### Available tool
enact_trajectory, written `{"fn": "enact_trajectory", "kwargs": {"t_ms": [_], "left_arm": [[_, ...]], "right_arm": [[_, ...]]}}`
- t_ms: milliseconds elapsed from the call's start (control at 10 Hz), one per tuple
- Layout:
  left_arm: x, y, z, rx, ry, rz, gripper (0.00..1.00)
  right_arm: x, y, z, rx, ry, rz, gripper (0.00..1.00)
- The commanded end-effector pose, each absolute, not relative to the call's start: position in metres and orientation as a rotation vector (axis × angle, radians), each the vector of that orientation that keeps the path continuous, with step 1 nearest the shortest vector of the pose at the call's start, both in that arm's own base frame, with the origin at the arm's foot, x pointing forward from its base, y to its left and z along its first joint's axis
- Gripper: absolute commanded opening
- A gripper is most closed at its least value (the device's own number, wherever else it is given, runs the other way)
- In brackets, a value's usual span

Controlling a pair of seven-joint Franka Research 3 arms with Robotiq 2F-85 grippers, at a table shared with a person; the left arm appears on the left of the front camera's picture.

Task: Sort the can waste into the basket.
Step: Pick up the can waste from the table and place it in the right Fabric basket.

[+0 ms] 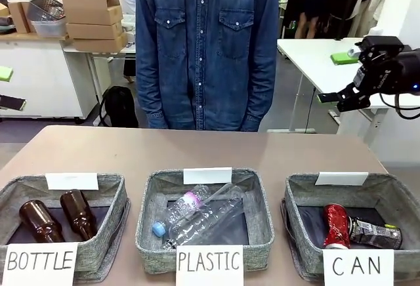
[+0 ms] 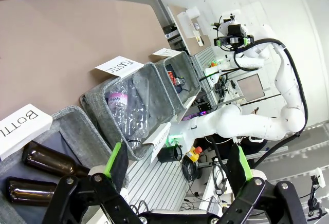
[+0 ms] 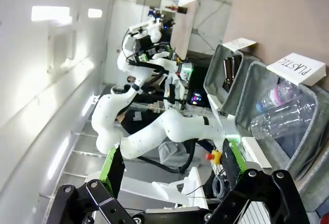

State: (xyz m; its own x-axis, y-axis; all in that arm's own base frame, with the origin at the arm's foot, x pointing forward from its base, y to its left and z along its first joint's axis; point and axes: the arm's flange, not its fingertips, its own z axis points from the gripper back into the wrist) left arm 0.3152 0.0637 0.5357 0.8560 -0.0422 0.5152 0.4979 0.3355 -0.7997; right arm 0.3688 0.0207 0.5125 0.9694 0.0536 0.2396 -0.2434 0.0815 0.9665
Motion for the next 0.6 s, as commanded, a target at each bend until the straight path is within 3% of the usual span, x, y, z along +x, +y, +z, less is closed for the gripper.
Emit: {"fn": "enact_trajectory", "kwargs": {"t_ms": [0,500], "left_arm": [[0.3136,0.0647,0.5366,-1.191,-0.45,-0.385,1.0],[0.3136,0.0647,0.5366,-1.191,-0.45,-0.385,1.0]], "right_arm": [[0.3718,0.0195,0.5127,1.467,-0.163,0.252,1.0],[0.3718,0.0195,0.5127,1.467,-0.163,0.252,1.0]]}}
